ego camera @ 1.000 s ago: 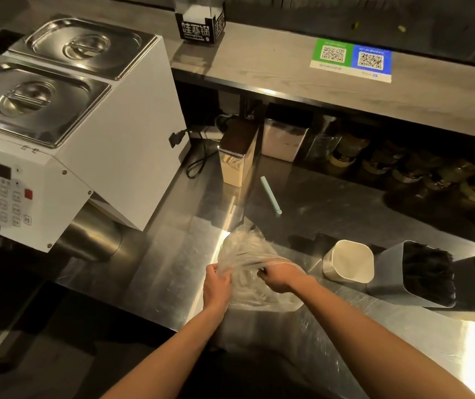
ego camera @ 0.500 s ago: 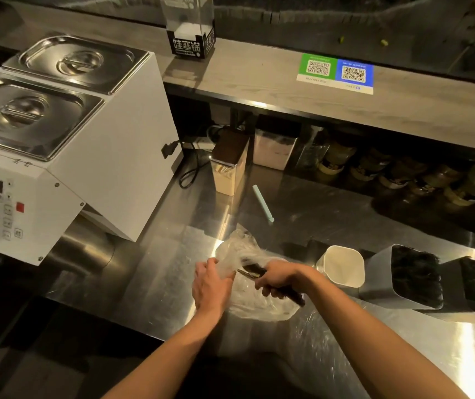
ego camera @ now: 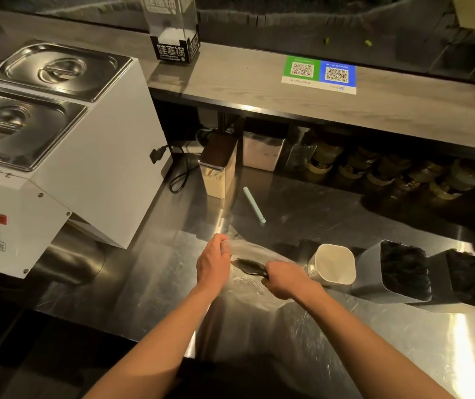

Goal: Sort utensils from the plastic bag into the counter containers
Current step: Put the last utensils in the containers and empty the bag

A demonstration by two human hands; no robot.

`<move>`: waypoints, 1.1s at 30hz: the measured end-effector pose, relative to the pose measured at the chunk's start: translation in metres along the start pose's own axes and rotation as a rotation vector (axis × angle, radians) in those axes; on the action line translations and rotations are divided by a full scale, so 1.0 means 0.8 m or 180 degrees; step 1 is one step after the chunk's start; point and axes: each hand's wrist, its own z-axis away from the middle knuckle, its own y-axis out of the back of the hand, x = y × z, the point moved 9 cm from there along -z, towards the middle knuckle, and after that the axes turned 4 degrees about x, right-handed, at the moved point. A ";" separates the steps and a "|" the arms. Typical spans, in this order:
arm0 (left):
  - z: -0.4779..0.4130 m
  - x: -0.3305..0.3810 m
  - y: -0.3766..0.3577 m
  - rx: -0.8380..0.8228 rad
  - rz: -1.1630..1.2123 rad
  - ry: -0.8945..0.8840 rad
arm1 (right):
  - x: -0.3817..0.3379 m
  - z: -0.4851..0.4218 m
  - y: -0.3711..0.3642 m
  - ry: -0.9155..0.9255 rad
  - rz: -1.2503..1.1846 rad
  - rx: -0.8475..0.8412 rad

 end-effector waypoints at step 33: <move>-0.058 -0.096 -0.072 -0.1049 -0.1114 0.0713 | 0.019 -0.104 -0.025 -0.0705 -0.0953 0.0331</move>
